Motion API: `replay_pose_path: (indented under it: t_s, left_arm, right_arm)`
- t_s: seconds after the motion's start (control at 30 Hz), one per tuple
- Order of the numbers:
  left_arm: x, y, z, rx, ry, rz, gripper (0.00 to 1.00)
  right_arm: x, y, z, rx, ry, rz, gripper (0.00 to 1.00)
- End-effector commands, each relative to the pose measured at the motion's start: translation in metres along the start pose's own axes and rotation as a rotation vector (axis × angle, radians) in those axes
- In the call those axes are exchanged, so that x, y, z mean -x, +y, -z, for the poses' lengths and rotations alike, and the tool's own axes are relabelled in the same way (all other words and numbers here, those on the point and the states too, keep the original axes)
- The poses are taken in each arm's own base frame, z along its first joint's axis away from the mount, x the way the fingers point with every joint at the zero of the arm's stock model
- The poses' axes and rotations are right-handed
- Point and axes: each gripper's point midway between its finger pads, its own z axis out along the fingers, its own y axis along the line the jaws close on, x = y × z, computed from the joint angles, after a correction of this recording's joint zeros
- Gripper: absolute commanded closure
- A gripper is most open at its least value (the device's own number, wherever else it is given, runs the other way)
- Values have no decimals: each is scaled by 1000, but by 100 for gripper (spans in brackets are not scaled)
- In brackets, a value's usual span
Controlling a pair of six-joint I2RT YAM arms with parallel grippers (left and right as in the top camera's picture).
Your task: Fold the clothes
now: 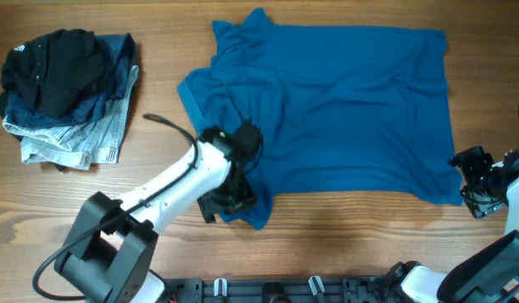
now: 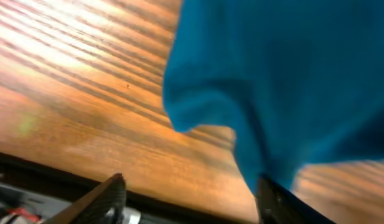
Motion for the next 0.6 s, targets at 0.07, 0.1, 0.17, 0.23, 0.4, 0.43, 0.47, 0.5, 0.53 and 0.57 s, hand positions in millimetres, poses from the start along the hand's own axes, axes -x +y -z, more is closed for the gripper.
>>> replay_pose_path:
  t_s: [0.07, 0.1, 0.17, 0.23, 0.4, 0.43, 0.47, 0.5, 0.53, 0.57]
  left_arm:
    - [5, 9, -28, -12, -43, 80, 44]
    - [7, 6, -32, -29, -54, 64, 45]
    - [11, 4, -39, -50, -72, 23, 53]
    - [16, 4, -44, -56, -96, 17, 55]
    - [35, 6, -45, -42, -200, 21, 58]
    - [37, 7, -44, -40, -208, 25, 58]
    - [38, 7, -44, -39, -213, 27, 61]
    - [40, 8, -44, -36, -218, 28, 67]
    - [41, 9, -44, -34, -219, 24, 81]
    - [42, 9, -43, -34, -219, 15, 96]
  right_arm:
    - [4, 10, 6, 40, -13, 29, 7]
    - [4, 10, 6, 41, -12, 29, 7]
    - [4, 10, 6, 43, -10, 29, 7]
    - [4, 10, 6, 44, -10, 29, 7]
    - [3, 11, 5, 47, -8, 30, 7]
    - [3, 11, 5, 47, -7, 30, 7]
    - [3, 11, 5, 47, -7, 30, 7]
    - [3, 11, 5, 48, -6, 30, 7]
    - [3, 12, 5, 50, -5, 30, 7]
    - [3, 12, 5, 50, -5, 30, 7]
